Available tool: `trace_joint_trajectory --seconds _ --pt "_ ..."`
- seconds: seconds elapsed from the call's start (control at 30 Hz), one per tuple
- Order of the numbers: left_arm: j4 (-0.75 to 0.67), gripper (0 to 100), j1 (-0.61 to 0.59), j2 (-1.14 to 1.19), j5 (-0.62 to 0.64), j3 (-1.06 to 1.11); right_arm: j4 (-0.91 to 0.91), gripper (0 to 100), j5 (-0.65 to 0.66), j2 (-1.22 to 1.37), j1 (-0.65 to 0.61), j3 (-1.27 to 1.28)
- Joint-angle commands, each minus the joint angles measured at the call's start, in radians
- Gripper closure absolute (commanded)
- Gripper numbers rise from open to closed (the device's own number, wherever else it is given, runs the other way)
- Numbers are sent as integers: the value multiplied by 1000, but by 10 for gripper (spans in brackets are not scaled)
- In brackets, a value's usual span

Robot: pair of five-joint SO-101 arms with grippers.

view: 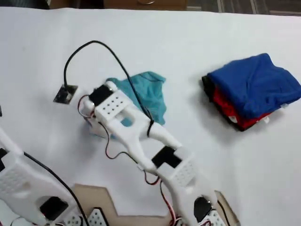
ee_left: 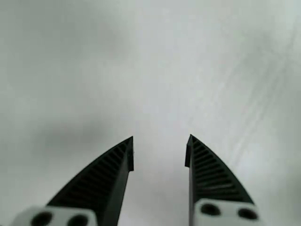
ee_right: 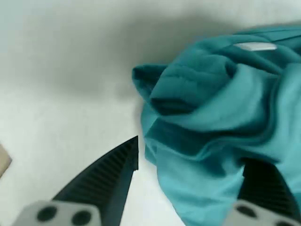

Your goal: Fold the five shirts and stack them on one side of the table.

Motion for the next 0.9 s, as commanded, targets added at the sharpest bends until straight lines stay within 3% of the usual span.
trace_joint_trajectory --seconds 0.0,0.1,0.33,0.57,0.77,0.87 --pt "-11 815 -9 -66 -9 -48 -42 655 -5 24 42 -12" --pt "-11 815 -9 -66 -9 -48 -73 695 -3 38 111 -18" --pt "-11 815 3 -66 -8 -44 -27 955 3 -2 234 -155" --pt "-11 815 17 -66 -8 -44 79 967 81 -81 278 -304" --pt "-11 815 17 -64 -8 -44 122 959 23 -79 232 -285" --pt "-11 815 17 -64 -8 -44 137 905 -5 -82 211 -285"
